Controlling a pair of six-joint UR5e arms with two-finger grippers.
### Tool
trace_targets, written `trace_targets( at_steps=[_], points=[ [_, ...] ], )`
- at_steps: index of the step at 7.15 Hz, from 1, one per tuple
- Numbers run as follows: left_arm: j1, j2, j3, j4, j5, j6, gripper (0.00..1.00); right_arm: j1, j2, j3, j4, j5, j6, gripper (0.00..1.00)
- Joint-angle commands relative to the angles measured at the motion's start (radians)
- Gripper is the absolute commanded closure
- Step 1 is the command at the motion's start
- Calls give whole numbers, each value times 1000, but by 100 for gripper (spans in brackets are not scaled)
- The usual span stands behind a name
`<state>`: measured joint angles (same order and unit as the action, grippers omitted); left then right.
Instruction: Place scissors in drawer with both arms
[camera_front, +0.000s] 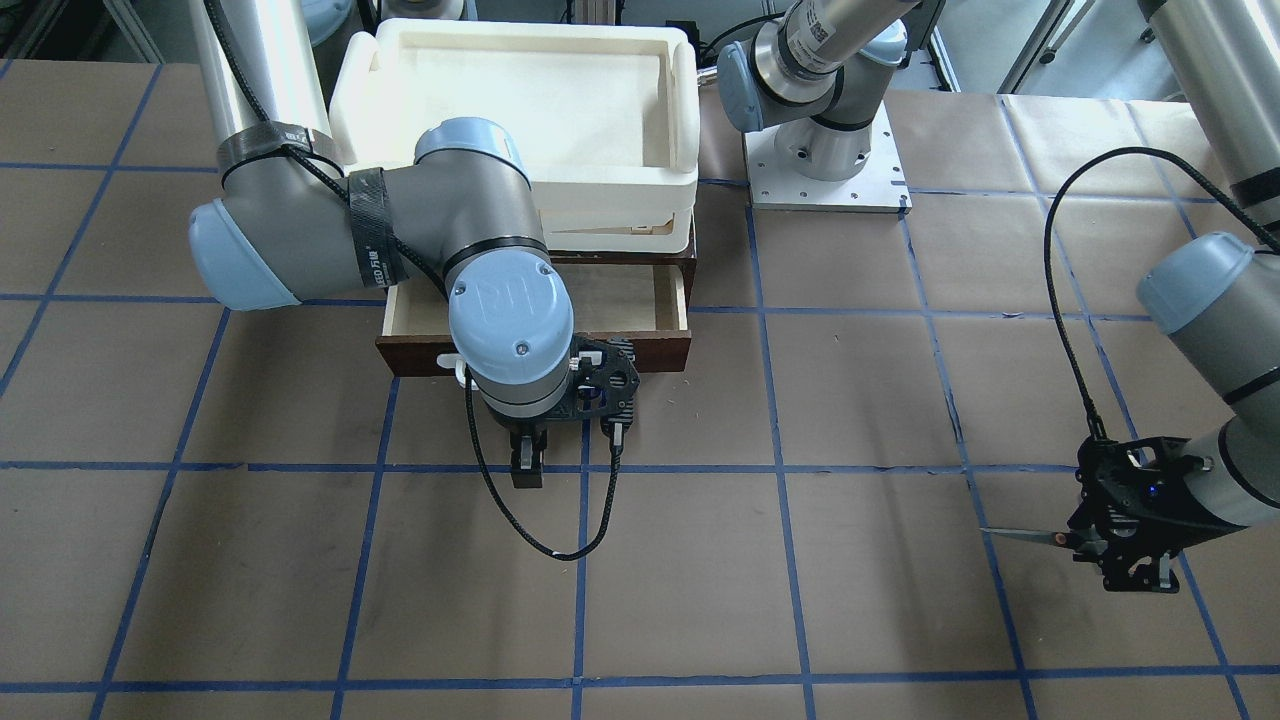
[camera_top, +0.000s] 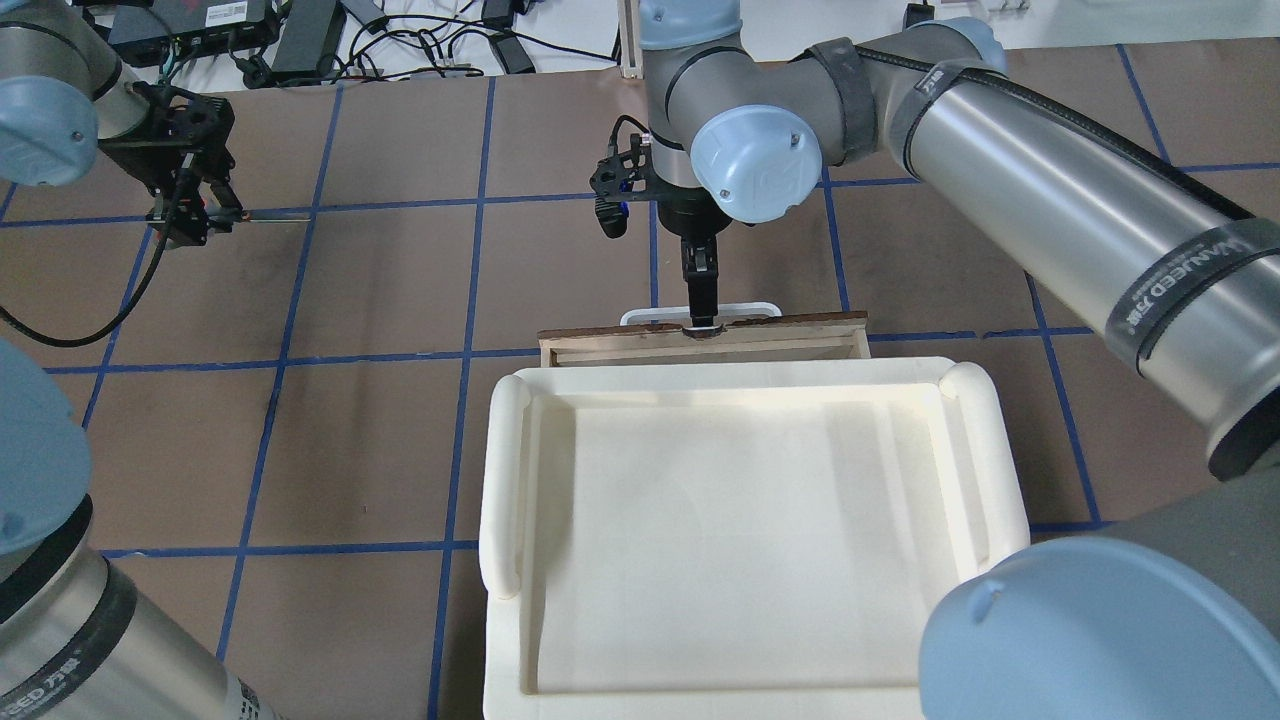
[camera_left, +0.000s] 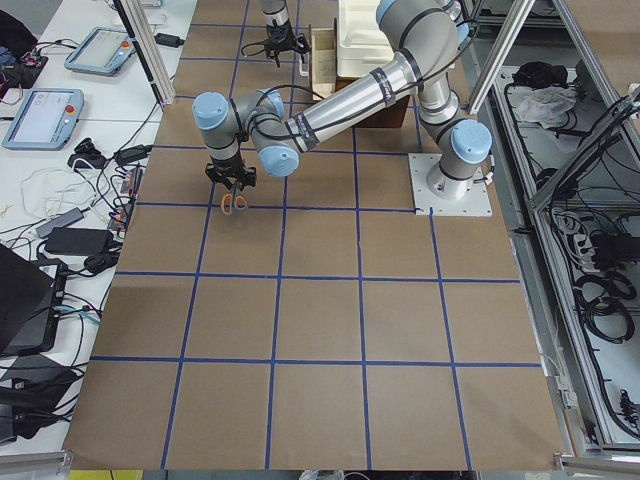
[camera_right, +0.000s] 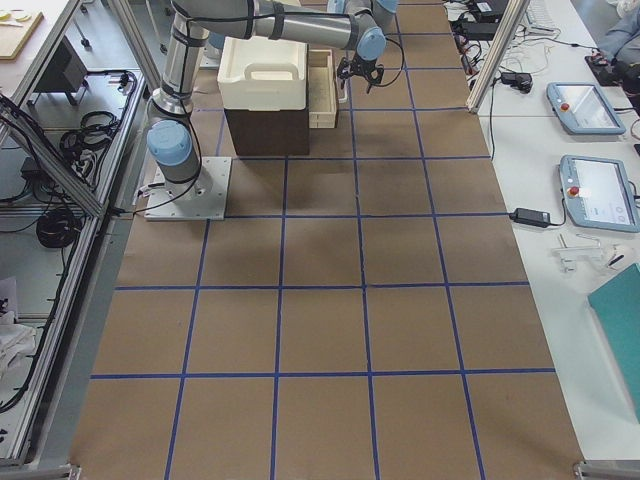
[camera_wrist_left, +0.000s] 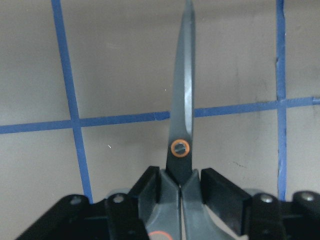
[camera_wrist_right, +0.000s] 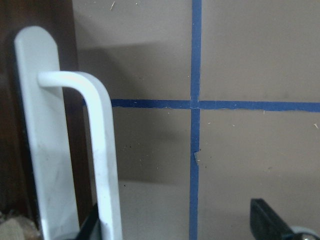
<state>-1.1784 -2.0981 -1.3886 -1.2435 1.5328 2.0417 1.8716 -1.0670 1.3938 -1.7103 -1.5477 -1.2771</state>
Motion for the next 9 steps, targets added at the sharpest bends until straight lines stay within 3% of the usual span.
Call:
trace_targets(
  at_steps=[1, 6, 9],
  points=[
    [0, -2, -1, -1, 0, 0, 100, -20, 12, -2, -32, 0, -7, 0],
    [-3, 6, -1, -5, -10, 0, 100, -29, 36, -19, -81, 0, -11, 0],
    [-1, 27, 0, -8, -5, 17, 100, -29, 71, -79, -94, 0, -15, 0]
  ],
)
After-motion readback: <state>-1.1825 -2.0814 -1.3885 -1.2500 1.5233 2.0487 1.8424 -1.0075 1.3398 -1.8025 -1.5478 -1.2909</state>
